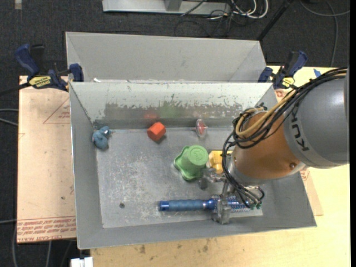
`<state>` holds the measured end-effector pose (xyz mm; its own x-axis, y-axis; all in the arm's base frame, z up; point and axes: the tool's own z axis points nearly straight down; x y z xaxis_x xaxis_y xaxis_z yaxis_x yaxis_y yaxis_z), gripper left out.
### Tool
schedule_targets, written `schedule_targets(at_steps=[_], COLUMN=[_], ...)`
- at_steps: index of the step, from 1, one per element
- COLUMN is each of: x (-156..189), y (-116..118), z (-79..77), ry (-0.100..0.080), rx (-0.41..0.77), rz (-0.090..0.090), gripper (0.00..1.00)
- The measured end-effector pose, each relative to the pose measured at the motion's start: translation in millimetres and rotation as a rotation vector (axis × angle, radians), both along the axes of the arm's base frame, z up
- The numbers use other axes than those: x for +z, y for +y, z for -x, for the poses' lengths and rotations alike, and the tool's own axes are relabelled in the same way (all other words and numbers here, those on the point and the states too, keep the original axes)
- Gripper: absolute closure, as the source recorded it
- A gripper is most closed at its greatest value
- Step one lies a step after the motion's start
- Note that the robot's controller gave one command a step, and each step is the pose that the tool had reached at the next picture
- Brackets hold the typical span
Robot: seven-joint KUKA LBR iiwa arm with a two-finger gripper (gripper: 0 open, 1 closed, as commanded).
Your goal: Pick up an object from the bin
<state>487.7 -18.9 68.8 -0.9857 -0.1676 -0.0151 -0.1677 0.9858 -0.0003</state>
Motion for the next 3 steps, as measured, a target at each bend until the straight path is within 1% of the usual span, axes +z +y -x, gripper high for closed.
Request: schedule_targets(at_steps=[1,2,3], x=[1,-1,16], y=[0,0,1], z=[-2.2,0.0,-0.4], ry=[-0.007,0.0,0.014], rx=[-0.003,-0.003,-0.005], rz=[-0.001,-0.002,0.001], gripper=[0.0,1.0,1.0])
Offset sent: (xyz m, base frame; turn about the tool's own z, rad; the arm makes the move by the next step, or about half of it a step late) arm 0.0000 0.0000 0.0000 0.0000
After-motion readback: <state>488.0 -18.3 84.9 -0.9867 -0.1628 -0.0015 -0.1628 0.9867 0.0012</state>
